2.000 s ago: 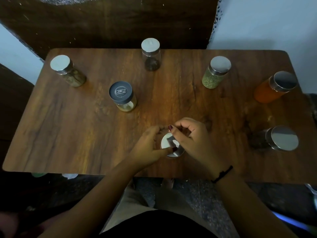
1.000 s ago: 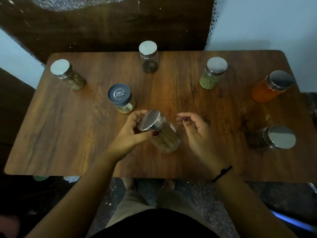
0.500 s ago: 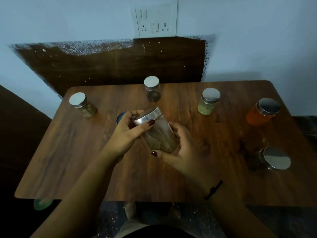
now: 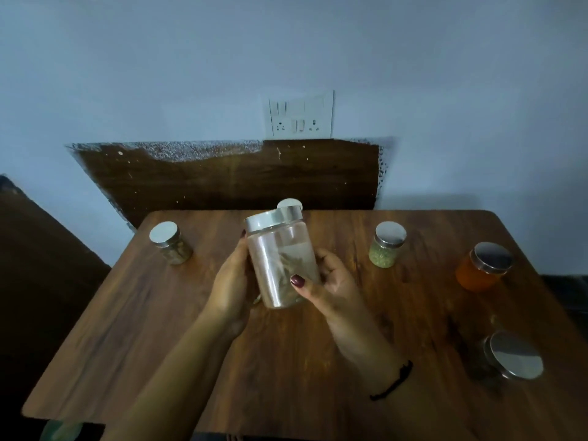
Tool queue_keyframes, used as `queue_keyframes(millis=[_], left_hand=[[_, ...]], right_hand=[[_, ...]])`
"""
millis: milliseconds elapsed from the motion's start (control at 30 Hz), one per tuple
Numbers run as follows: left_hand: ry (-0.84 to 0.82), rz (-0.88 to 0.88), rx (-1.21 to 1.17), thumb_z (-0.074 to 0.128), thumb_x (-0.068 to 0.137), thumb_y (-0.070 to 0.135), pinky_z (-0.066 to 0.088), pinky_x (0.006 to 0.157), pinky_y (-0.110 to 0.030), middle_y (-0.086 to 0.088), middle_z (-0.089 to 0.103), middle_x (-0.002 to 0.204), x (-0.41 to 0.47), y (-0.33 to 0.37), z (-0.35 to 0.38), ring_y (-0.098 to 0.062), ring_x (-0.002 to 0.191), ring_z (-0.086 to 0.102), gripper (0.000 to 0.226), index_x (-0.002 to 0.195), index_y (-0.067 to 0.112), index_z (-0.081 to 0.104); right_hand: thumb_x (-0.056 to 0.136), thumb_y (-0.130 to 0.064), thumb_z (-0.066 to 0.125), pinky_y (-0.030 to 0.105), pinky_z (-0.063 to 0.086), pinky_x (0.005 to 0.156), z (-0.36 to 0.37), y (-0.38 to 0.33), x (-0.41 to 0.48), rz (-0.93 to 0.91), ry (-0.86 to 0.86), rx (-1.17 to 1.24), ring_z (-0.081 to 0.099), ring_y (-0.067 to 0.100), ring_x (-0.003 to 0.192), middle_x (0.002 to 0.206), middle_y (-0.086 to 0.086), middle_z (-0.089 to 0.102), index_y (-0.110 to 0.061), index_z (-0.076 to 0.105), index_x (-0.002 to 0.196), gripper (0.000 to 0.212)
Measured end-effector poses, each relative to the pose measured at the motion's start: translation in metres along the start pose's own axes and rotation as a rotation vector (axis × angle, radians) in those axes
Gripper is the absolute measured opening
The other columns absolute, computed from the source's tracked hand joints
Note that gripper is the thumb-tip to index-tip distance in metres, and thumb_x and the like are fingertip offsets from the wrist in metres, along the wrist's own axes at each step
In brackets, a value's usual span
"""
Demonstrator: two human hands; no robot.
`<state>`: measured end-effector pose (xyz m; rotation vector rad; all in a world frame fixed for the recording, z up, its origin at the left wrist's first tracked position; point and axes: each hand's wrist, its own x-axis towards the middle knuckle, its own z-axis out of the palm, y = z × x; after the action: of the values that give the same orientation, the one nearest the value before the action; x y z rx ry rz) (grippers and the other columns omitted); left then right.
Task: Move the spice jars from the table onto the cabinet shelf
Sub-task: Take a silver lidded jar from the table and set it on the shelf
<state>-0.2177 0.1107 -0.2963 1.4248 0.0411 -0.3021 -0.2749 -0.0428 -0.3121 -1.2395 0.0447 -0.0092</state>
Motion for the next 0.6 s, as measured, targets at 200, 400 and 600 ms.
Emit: queue_keyframes(millis=[200, 400, 600], left_hand=[[-0.155, -0.121, -0.307, 0.030, 0.096, 0.067, 0.049, 0.099, -0.051, -0.023, 0.064, 0.130, 0.001, 0.000, 0.006, -0.038, 0.118, 0.062, 0.076, 0.132, 0.008, 0.060], [-0.188, -0.095, -0.363, 0.022, 0.094, 0.073, 0.042, 0.107, -0.052, -0.022, 0.062, 0.134, 0.008, 0.007, 0.010, -0.036, 0.127, 0.058, 0.084, 0.137, 0.010, 0.057], [-0.173, -0.075, -0.381, 0.020, 0.095, 0.073, 0.040, 0.111, -0.051, -0.022, 0.062, 0.134, 0.015, 0.019, 0.017, -0.034, 0.128, 0.058, 0.085, 0.138, 0.009, 0.056]], right_hand=[[0.052, -0.044, 0.090, 0.027, 0.057, 0.078, 0.012, 0.000, 0.005, 0.004, 0.007, 0.080, 0.070, 0.020, 0.105, 0.109, 0.002, 0.074, -0.019, 0.053, 0.119, 0.081], [0.062, -0.047, 0.078, 0.021, 0.056, 0.076, 0.011, -0.006, 0.011, -0.073, 0.035, -0.010, 0.070, 0.011, 0.102, 0.106, -0.007, 0.073, -0.021, 0.056, 0.113, 0.062], [0.074, -0.045, 0.074, 0.023, 0.055, 0.075, 0.009, -0.012, 0.021, -0.193, 0.127, -0.130, 0.071, 0.011, 0.097, 0.104, -0.005, 0.073, -0.023, 0.061, 0.112, 0.046]])
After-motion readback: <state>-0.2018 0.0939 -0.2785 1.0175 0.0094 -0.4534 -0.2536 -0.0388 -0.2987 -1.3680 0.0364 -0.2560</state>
